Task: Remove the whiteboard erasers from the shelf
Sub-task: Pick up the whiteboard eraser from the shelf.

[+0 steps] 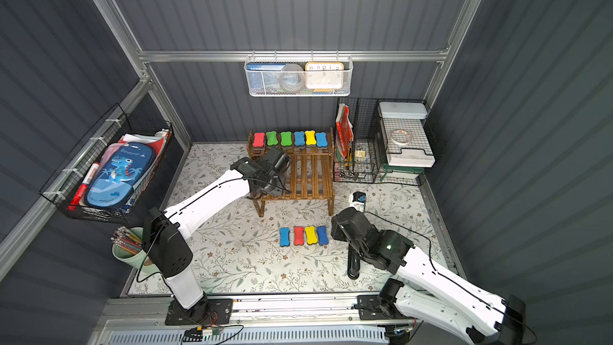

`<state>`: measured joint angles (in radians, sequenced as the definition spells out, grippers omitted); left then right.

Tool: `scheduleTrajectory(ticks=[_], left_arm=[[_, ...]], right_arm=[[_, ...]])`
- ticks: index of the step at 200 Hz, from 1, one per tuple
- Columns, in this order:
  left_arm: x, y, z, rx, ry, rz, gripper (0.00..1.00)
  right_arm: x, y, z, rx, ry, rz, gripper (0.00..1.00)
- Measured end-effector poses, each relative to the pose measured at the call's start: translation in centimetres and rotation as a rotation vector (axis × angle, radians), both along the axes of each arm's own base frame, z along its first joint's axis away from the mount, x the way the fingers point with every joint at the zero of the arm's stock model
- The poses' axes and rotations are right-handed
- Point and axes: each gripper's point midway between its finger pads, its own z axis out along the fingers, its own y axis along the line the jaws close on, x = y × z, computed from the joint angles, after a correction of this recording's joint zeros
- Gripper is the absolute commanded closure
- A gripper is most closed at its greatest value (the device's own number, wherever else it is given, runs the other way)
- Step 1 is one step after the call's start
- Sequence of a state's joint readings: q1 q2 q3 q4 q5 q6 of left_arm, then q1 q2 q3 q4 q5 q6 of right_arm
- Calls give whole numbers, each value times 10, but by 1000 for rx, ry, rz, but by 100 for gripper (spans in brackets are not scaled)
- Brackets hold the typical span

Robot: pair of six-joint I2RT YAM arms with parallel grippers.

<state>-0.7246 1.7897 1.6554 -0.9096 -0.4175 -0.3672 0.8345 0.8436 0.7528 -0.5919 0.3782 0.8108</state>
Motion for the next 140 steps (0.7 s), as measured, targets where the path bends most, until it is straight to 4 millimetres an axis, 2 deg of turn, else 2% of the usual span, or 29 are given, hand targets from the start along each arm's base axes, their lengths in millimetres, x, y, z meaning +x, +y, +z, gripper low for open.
scheduleTrajectory(ticks=[21, 44, 84, 140], left_arm=[[0, 2, -2, 11, 1, 0, 46], [0, 4, -3, 17, 1, 2, 36], [1, 4, -4, 18, 4, 4, 40], [1, 4, -4, 20, 3, 0, 38]], right_arm=[[0, 0, 0, 1, 0, -2, 47], [0, -1, 0, 2, -1, -3, 47], [0, -1, 2, 10, -6, -7, 47], [0, -2, 3, 12, -7, -9, 47]])
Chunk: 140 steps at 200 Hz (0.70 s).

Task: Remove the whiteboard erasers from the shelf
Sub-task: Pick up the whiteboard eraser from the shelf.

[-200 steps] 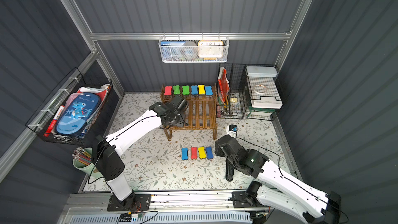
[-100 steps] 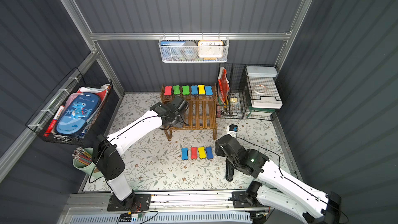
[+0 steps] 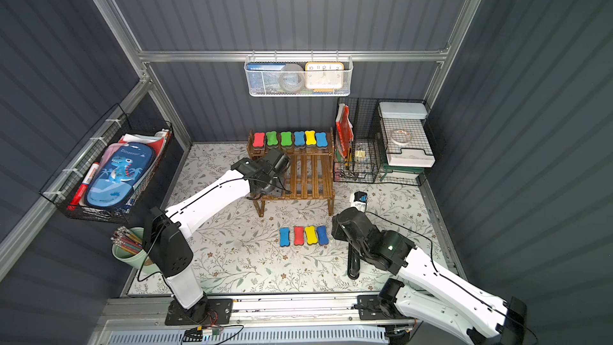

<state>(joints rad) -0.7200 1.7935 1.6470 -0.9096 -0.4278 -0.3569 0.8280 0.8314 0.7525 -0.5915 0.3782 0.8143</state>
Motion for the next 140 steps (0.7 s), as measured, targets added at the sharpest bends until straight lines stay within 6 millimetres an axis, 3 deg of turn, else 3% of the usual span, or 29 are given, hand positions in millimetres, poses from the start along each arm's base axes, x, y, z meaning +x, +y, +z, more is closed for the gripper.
scheduleTrajectory(ticks=[61, 140], left_arm=[[4, -2, 8, -6, -19, -7, 31], [6, -1, 4, 10, -20, -2, 41]], right_arm=[[0, 0, -1, 0, 1, 0, 47], [-1, -2, -1, 4, 1, -5, 47]])
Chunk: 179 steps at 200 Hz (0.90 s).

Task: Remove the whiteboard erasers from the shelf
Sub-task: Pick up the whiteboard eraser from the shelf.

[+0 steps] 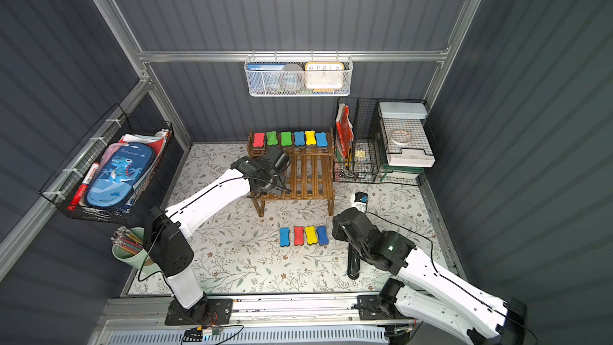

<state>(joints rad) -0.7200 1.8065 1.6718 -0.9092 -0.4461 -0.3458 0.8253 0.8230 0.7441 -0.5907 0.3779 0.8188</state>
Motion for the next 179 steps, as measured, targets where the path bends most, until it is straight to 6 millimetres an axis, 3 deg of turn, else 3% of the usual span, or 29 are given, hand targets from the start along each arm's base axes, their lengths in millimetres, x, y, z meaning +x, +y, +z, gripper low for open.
scheduleTrajectory(ticks=[56, 89, 121, 158, 179], left_arm=[[1, -1, -11, 16, 19, 1, 52], [1, -1, -10, 15, 20, 1, 53], [-5, -4, 5, -9, -8, -13, 54], [-43, -23, 54, -76, -110, -67, 54], [-77, -17, 68, -123, -135, -73, 54]], right_arm=[[0, -1, 1, 3, -3, -1, 47], [0, -2, 1, 3, -4, -6, 47], [0, -2, 1, 3, -4, -7, 47], [0, -2, 1, 5, -3, -8, 47], [0, -2, 1, 7, -3, -8, 47]])
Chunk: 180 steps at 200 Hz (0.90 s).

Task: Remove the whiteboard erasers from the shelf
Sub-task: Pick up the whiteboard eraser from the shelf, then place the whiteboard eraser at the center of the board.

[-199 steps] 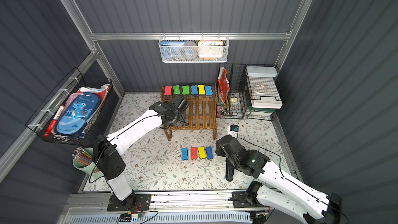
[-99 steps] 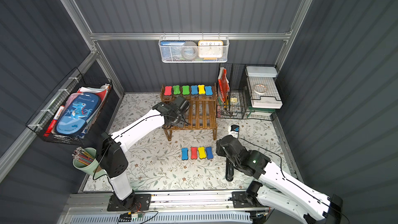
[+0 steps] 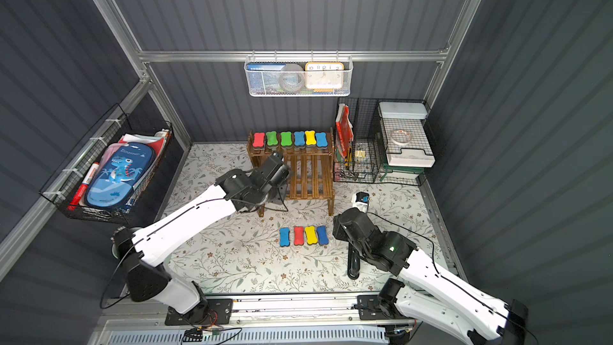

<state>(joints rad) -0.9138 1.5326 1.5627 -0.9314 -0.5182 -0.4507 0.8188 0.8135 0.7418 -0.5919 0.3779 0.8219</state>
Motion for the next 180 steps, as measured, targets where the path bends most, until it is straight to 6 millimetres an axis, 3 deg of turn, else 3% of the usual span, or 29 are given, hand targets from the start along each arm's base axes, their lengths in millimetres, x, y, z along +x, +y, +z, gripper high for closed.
scheduleTrajectory(ticks=[15, 36, 86, 133, 180], left_arm=[[-19, 16, -3, -20, 5, 28, 54], [-41, 36, -24, -15, 38, 65, 54], [-77, 46, -117, 39, 207, 79, 57], [-86, 34, -168, 33, 308, 75, 60], [-78, 25, -191, 39, 347, 82, 61]], right_arm=[[0, 0, 1, 2, -2, -1, 47], [0, 0, 1, 2, -2, 0, 47], [0, 0, 1, 7, 0, -6, 47], [0, -1, 0, 8, 1, -7, 47], [0, -1, 1, 11, 0, -9, 47]])
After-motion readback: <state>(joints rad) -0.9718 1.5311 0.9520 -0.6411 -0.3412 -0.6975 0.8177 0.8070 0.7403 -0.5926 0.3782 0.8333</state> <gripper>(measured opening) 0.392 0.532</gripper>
